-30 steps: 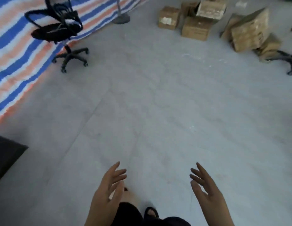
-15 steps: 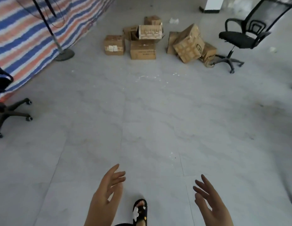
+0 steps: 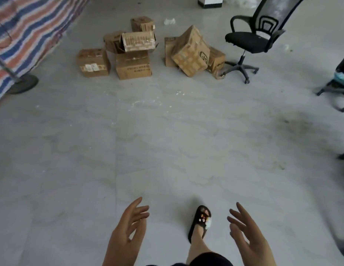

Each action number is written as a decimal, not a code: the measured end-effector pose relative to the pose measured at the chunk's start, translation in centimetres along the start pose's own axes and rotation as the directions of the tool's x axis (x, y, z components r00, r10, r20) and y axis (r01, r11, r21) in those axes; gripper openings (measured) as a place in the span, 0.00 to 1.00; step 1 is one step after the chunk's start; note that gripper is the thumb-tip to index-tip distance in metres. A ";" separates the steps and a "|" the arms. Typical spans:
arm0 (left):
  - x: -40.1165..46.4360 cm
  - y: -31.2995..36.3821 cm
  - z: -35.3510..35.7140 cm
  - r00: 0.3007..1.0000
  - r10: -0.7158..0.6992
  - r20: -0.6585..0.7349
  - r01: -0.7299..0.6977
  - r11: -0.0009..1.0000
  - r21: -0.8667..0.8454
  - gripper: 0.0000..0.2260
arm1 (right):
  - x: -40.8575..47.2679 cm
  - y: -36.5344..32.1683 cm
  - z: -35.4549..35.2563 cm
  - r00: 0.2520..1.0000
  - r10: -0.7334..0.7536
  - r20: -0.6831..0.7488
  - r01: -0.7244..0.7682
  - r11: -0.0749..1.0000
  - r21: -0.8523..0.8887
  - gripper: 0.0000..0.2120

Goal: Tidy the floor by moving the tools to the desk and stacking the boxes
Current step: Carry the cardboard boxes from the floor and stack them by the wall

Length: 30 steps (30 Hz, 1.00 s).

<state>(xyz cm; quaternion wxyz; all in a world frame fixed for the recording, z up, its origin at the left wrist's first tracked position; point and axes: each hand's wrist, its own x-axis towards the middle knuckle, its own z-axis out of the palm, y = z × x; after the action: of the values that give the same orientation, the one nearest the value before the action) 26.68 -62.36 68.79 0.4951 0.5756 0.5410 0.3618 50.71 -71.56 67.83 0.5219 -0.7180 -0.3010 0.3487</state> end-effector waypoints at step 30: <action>71.1 16.2 21.0 0.999 -0.014 0.043 0.014 1.000 0.011 0.19 | 72.7 -17.8 7.5 1.000 0.005 0.009 -0.005 0.999 -0.046 0.24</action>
<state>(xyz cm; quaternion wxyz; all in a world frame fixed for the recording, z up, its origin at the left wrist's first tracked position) 61.86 4.87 70.66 0.5060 0.5821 0.5362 0.3429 85.23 -4.78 69.81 0.5030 -0.7289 -0.3097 0.3463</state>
